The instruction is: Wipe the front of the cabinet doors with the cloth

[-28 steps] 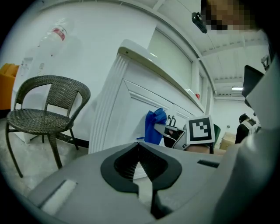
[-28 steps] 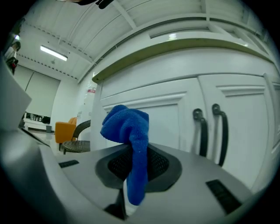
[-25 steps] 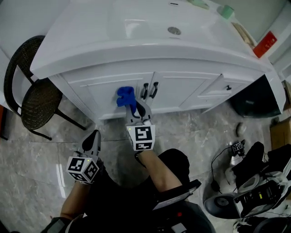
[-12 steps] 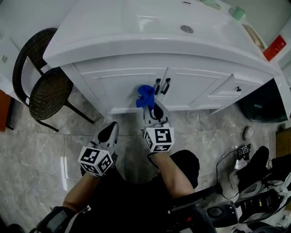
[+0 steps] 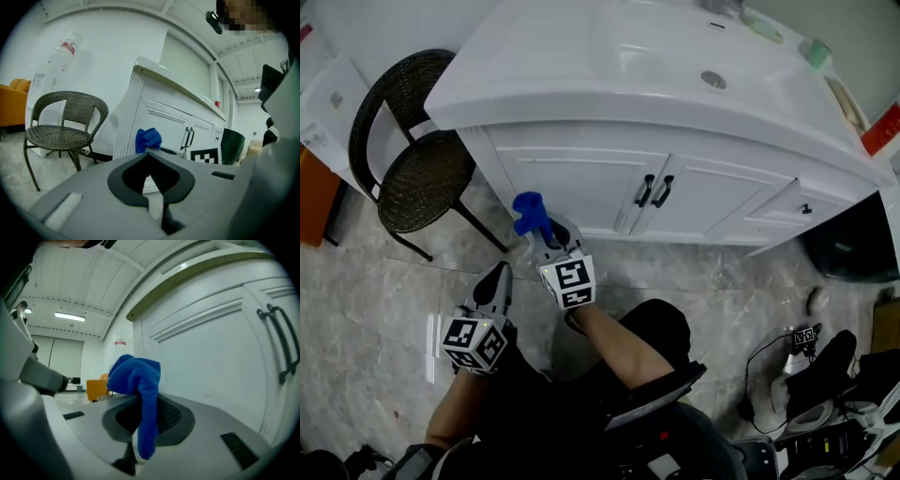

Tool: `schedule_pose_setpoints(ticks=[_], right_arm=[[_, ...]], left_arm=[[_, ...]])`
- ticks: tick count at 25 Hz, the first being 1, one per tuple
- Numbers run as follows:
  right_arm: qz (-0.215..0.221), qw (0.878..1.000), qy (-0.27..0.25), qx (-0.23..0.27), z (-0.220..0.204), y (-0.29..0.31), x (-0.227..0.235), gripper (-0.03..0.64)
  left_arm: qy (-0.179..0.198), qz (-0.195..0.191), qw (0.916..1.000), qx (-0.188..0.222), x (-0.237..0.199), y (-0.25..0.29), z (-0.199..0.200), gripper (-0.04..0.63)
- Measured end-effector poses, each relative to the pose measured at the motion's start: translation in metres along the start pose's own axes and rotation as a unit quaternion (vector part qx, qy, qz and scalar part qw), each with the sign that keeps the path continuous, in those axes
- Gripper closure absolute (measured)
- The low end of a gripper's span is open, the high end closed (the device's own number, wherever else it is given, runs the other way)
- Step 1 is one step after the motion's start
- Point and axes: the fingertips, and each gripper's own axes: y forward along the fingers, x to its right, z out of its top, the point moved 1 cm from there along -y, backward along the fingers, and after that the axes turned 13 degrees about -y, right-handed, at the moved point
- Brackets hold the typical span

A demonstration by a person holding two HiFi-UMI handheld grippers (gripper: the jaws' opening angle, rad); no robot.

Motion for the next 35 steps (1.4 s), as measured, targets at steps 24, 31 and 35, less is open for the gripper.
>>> schedule_pose_setpoints(ticks=[24,31,35], right_arm=[[-0.236,0.967,0.033,-0.094,-0.091,-0.115,0.168,0.568],[-0.250,0.963,0.044,-0.094,-0.092,-0.143,0.172,0.568],[-0.173,0.982,0.048,-0.063,-0.079,-0.104,0.122,0.568]], left_arm=[[0.017,-0.129,0.9894,-0.066,0.074,0.063,-0.041,0.592],[0.005,-0.149,0.9867,-0.065,0.084,0.072,-0.046,0.592],[-0.014,-0.140,0.9885,-0.054,0.070,0.071,-0.044,0.592]])
